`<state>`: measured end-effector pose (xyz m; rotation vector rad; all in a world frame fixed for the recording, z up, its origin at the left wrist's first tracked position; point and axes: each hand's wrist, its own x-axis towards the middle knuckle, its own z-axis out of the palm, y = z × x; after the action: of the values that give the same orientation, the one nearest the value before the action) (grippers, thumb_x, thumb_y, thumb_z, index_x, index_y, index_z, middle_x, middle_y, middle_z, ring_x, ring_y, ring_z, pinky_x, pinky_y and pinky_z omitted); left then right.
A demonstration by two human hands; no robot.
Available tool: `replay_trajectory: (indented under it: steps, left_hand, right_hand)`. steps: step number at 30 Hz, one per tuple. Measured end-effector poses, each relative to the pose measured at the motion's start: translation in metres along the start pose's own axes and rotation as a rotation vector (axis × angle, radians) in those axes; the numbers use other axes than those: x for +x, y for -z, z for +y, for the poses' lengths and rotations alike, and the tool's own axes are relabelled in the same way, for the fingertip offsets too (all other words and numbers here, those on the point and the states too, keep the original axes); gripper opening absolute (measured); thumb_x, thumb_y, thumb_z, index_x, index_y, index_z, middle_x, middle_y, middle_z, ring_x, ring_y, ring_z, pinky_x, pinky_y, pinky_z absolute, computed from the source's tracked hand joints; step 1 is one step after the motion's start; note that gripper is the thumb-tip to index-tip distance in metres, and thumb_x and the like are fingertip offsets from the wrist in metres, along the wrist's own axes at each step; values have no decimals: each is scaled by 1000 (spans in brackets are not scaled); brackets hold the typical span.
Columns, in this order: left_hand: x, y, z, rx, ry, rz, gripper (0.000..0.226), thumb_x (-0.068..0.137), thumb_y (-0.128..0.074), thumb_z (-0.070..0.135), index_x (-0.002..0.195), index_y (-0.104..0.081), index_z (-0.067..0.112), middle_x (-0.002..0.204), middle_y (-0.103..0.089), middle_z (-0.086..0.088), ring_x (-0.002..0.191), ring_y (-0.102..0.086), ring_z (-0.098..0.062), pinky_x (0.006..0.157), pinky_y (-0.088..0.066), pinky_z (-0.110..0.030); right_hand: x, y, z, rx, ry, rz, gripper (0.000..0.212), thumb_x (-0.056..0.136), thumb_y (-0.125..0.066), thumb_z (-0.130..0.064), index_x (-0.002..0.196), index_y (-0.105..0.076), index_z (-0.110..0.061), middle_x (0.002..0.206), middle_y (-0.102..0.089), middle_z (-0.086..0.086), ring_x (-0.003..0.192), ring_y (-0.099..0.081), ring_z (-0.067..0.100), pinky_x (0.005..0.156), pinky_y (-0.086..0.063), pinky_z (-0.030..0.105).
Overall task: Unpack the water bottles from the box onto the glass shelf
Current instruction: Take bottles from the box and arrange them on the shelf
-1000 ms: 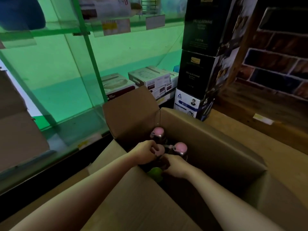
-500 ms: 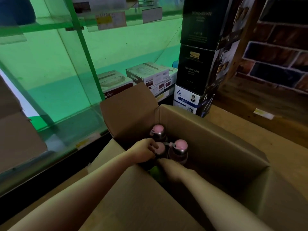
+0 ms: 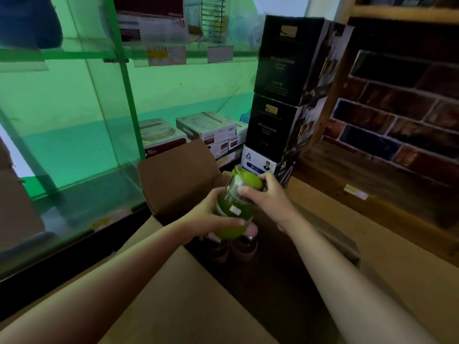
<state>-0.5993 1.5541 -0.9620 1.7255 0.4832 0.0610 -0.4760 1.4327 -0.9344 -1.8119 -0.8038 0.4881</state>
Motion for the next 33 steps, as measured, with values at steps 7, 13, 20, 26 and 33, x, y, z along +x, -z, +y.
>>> replay_trajectory:
  steps: [7,13,20,26,33]
  left_hand:
    - [-41,46,58,-168,-256,230,73,60,-86,29,123,-49,28,115,-66,0,101,-67,-17,88,-55,-36]
    - [-123,125,115,-161,-368,422,53,60,-83,24,107,-59,31,108,-68,-2,89,-69,-16,66,-57,-28]
    - [-260,237,171,-26,-420,642,71,61,-82,39,124,-51,31,117,-65,-2,92,-70,-16,63,-58,-29]
    - [-374,319,179,62,-415,857,65,65,-78,41,124,-53,34,120,-65,1,100,-68,-20,69,-59,-33]
    - [-458,396,145,64,-331,1067,70,64,-68,48,128,-46,30,121,-61,0,106,-63,-21,72,-55,-31]
  right_hand:
    - [-2,-14,-101,202,250,-47,42,75,-75,-33,110,-53,-28,111,-62,-2,105,-61,17,88,-53,32]
    - [-17,-59,-207,116,438,-202,82,55,-82,-51,125,-48,-24,122,-61,-1,109,-62,15,95,-52,41]
    - [-40,-145,-349,78,707,-335,65,70,-79,-37,126,-49,-24,116,-61,-1,98,-64,10,82,-54,26]
    - [-63,-244,-453,-19,878,-372,61,76,-71,-46,127,-49,-20,116,-59,2,102,-60,19,91,-51,42]
    - [-86,-356,-515,-62,888,-625,70,84,-62,-43,142,-28,-25,125,-51,5,113,-56,28,97,-48,46]
